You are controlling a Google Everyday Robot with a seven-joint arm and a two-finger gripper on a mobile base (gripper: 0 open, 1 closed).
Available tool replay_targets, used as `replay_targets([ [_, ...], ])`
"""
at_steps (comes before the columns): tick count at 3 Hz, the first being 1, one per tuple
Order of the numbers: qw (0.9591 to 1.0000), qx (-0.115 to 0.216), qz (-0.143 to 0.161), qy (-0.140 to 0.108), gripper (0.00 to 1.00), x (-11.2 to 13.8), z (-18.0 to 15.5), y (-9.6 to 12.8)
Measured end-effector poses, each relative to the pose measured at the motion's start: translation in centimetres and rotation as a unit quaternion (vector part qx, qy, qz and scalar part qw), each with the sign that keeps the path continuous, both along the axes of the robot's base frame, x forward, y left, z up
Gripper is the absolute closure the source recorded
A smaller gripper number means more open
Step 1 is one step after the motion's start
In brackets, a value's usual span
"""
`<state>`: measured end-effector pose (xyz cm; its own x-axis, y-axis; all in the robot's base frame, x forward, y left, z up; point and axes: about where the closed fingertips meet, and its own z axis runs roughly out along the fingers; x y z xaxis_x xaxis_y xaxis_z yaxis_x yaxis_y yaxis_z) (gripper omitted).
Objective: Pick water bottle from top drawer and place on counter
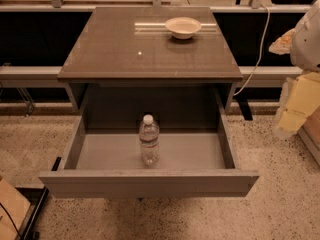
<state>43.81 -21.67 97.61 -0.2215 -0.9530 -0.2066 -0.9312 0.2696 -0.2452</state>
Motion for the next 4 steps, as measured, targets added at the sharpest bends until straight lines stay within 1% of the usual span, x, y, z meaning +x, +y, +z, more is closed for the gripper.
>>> replay_targets([
  [1, 1.0, 0.0, 0.0, 0.0, 0.0, 0.0, 0.0, 0.0],
  [2, 0.997, 0.058, 0.05, -0.01, 0.0, 1.5, -1.7, 3.1],
  [3, 0.9878, 0.127, 0.084, -0.034, 0.0, 3.6, -4.2, 6.5],
  [4, 0.9878, 0.127, 0.084, -0.034, 0.0, 3.6, -4.2, 6.5],
])
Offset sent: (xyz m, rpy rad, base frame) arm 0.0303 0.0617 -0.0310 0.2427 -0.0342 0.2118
